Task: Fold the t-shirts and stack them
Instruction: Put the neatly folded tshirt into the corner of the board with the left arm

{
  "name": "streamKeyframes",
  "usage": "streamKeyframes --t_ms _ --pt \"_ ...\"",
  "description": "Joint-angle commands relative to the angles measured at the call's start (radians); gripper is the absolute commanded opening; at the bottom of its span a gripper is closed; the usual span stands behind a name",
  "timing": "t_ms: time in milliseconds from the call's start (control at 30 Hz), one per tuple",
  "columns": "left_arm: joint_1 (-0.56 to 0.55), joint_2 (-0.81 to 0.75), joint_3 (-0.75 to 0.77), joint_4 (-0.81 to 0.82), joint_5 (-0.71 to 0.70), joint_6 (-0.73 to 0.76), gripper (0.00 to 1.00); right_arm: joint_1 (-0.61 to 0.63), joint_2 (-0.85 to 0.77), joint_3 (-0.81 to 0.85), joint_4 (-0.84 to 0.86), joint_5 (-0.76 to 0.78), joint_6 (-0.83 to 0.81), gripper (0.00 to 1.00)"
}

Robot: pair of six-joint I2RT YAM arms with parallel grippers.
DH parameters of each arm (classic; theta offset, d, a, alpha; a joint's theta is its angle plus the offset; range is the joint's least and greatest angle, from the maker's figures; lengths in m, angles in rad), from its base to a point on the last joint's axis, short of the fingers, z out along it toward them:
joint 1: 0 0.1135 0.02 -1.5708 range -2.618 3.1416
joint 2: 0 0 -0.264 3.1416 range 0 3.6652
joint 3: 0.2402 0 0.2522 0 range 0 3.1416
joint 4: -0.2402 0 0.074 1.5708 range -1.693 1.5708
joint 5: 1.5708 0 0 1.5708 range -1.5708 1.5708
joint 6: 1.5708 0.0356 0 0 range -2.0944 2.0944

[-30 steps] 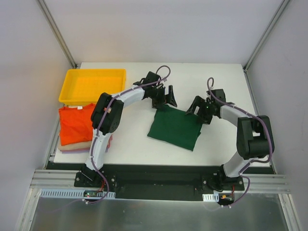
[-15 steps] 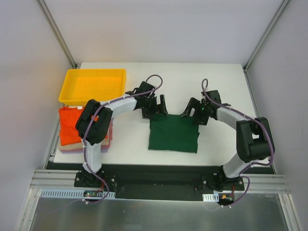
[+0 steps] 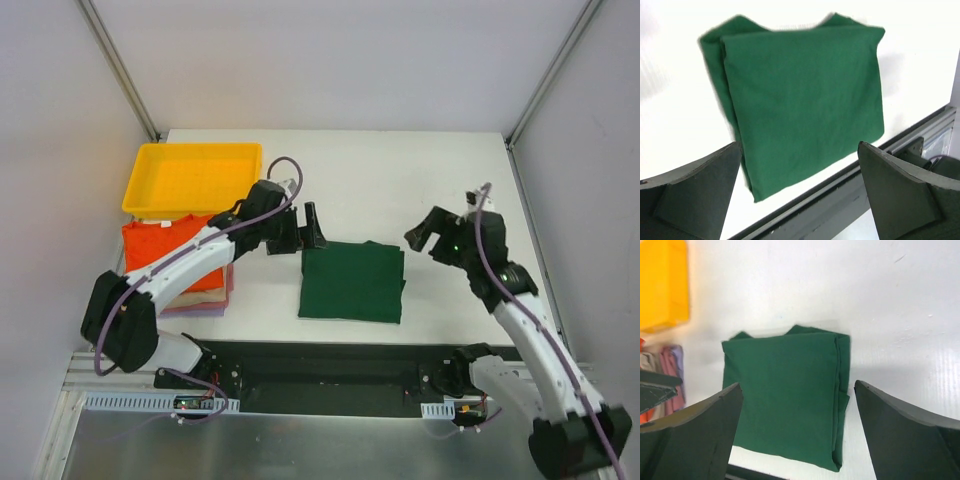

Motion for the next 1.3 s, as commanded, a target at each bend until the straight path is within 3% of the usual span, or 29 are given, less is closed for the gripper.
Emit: streamKeyframes --t_ms 0,133,267,567,767,933,1033,1233,1267 --pt "-0.011 -0.110 -0.135 -0.021 -0.047 -0.012 0.99 -0.008 -0.268 -0.156 -0.073 0.137 0.057 0.96" --pt "-0.019 -0.083 -0.171 -0.021 -0.060 -0.048 0.99 -0.008 -0.511 -0.283 -0.070 0.125 0.086 0.96" --pt "-0.043 0.006 -0.154 -0.010 -0.108 -0.064 0.99 -0.008 -0.628 -0.351 -0.082 0.102 0.088 0.96" --pt "-0.065 0.219 -0.083 -0.002 -0.166 -0.091 0.82 -0.008 -0.559 -0.316 -0.169 0.035 0.028 0.96" --pt "-0.138 0.296 -0.056 -0.019 -0.220 -0.108 0.71 -0.008 -0.557 -0.323 -0.175 0.021 0.009 0.96" --pt "-0.212 0.346 -0.025 -0.163 -0.403 -0.239 0.62 -0.008 -0.611 -0.323 -0.211 0.076 0.003 0.96" --pt "-0.226 0.389 0.003 -0.173 -0.400 -0.262 0.52 -0.009 -0.637 -0.328 -0.214 0.079 -0.010 0.96" --pt "-0.249 0.471 0.102 -0.284 -0.490 -0.266 0.00 -0.008 -0.629 -0.338 -0.185 0.076 -0.055 0.96" --pt "-0.249 0.475 0.122 -0.318 -0.516 -0.253 0.00 -0.008 -0.628 -0.343 -0.174 0.075 -0.061 0.96"
